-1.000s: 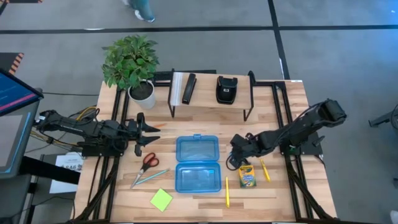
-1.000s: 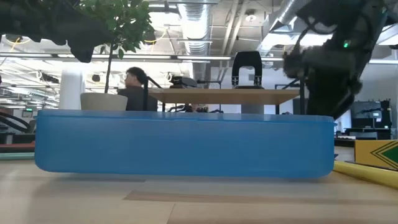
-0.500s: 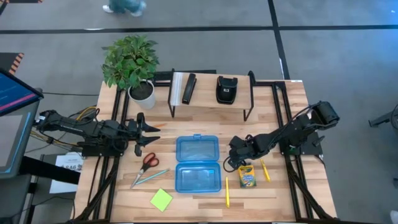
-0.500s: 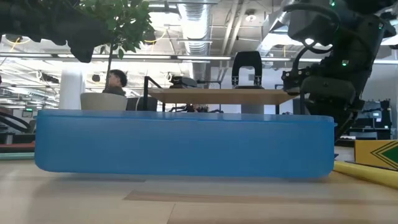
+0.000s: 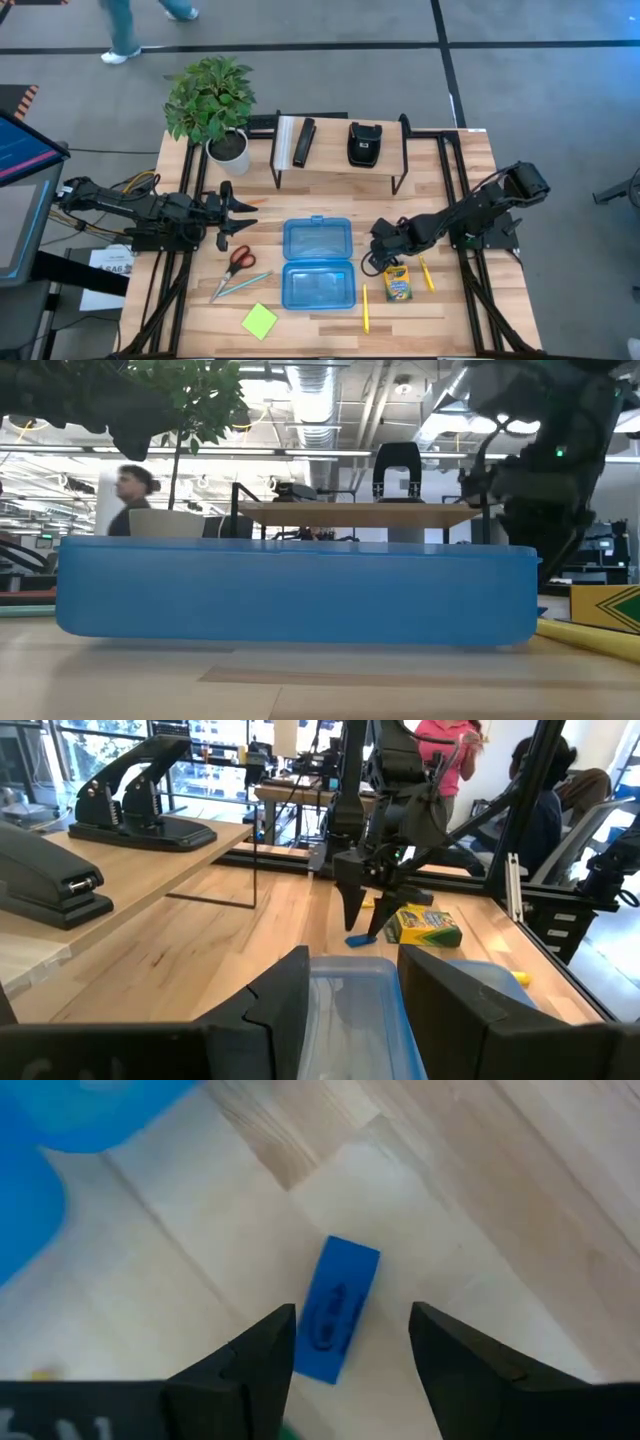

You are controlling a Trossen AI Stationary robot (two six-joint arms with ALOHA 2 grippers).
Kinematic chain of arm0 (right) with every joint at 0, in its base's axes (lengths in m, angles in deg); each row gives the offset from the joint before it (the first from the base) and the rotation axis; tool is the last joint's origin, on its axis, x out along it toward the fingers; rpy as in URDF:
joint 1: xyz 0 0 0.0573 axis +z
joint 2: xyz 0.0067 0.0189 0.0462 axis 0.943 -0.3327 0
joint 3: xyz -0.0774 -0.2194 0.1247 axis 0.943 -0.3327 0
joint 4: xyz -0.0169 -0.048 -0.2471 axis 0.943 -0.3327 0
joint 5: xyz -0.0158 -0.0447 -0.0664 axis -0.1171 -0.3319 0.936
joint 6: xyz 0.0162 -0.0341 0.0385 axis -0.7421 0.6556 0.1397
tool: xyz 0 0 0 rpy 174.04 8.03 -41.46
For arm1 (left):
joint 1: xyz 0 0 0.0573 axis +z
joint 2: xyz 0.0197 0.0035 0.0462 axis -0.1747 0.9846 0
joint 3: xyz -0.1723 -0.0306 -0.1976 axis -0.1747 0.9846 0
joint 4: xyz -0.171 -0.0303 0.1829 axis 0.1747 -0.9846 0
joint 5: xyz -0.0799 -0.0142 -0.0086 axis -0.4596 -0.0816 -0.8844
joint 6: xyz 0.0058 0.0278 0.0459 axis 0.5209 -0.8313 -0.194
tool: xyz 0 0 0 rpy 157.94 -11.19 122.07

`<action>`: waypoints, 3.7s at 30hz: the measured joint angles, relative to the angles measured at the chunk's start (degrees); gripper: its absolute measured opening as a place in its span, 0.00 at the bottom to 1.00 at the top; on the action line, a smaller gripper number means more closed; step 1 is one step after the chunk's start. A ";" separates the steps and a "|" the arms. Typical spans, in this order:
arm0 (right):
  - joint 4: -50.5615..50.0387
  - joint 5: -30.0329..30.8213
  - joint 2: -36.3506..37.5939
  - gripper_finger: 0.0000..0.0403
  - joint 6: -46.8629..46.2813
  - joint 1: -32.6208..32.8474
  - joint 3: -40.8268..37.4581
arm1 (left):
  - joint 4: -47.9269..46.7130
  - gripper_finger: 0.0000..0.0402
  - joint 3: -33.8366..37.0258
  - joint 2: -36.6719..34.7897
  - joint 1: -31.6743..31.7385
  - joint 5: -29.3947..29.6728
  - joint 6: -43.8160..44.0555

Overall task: Pack school essentials
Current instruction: Adjust the yellow box of crayons

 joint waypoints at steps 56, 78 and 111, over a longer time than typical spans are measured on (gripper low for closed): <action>-12.69 -9.94 2.75 0.97 -36.70 15.22 7.80 | 0.02 0.36 -0.02 -0.02 -0.02 0.00 -1.31; -9.96 -9.98 -3.91 0.93 -37.84 15.33 7.96 | -0.17 0.36 -0.02 -0.01 -0.01 -0.02 -1.31; -21.68 -14.30 -1.74 0.81 -27.26 12.15 17.84 | -0.07 0.36 -0.02 -0.02 -0.01 -0.02 -1.25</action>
